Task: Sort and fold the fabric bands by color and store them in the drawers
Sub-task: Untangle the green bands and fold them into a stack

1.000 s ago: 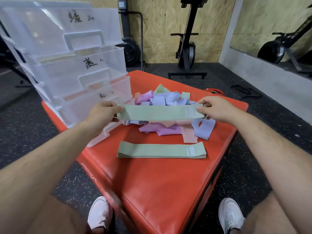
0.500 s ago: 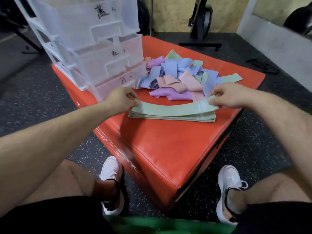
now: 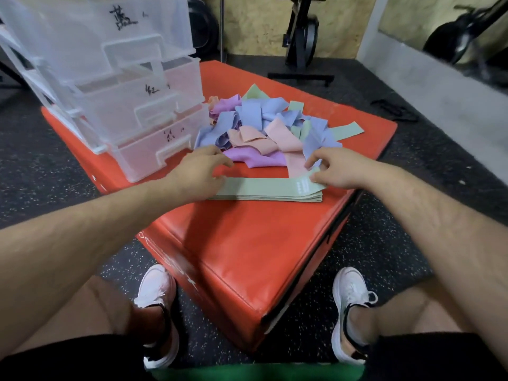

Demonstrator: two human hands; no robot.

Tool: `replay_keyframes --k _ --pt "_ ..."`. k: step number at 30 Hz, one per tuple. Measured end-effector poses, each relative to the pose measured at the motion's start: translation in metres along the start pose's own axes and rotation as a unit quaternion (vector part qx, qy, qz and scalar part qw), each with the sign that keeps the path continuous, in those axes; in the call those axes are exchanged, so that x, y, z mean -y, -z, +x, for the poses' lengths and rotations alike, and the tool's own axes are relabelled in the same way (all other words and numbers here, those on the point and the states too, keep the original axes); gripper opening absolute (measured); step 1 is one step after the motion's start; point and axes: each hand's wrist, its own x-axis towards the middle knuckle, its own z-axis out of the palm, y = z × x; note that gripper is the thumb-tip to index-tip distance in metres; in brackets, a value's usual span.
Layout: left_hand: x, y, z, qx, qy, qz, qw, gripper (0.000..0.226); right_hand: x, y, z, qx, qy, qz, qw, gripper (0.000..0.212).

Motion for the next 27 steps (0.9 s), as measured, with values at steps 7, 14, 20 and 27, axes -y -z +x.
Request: replay_keyframes --k 7,14,20,27 --pt "-0.068 -0.028 0.035 0.097 -0.122 -0.062 0.986 0.052 -0.006 -0.007 -0.008 0.005 0.01 0.01 1.0 0.035" --pt "-0.08 -0.035 0.05 0.148 -0.091 -0.054 0.983 0.044 -0.009 -0.005 -0.016 0.033 0.043 -0.013 0.998 0.057" --pt "-0.072 -0.029 0.047 0.161 -0.061 -0.054 0.984 0.038 -0.011 -0.012 -0.013 0.002 0.085 -0.011 0.996 0.042" --pt "-0.072 -0.033 0.048 0.136 -0.08 -0.009 0.987 0.036 -0.01 -0.018 -0.012 0.034 0.1 -0.079 0.991 0.034"
